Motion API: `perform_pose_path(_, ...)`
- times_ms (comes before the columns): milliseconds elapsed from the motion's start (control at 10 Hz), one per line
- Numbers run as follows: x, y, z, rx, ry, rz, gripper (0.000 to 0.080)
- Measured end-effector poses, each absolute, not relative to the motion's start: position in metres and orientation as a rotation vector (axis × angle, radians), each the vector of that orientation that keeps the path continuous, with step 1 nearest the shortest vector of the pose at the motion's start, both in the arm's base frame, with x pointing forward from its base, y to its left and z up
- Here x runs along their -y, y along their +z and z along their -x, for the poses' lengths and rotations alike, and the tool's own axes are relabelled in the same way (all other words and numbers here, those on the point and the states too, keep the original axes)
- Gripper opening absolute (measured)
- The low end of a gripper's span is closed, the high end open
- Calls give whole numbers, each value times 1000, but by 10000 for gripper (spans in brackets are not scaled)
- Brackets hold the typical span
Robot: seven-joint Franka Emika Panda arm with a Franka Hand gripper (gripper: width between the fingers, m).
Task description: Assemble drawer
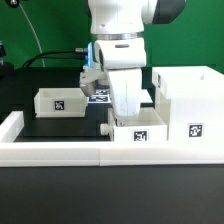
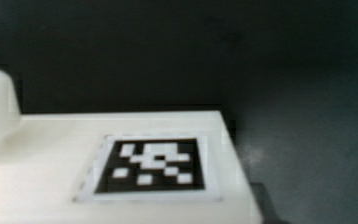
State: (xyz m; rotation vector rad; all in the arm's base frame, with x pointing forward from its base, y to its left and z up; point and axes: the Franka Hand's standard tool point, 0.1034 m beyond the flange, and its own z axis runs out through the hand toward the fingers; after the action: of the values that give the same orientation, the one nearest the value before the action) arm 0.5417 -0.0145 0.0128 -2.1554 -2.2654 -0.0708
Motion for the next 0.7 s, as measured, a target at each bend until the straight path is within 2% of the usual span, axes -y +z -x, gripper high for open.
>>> perform_pose_path(700,1,11,-538,2296,-35,2141,47)
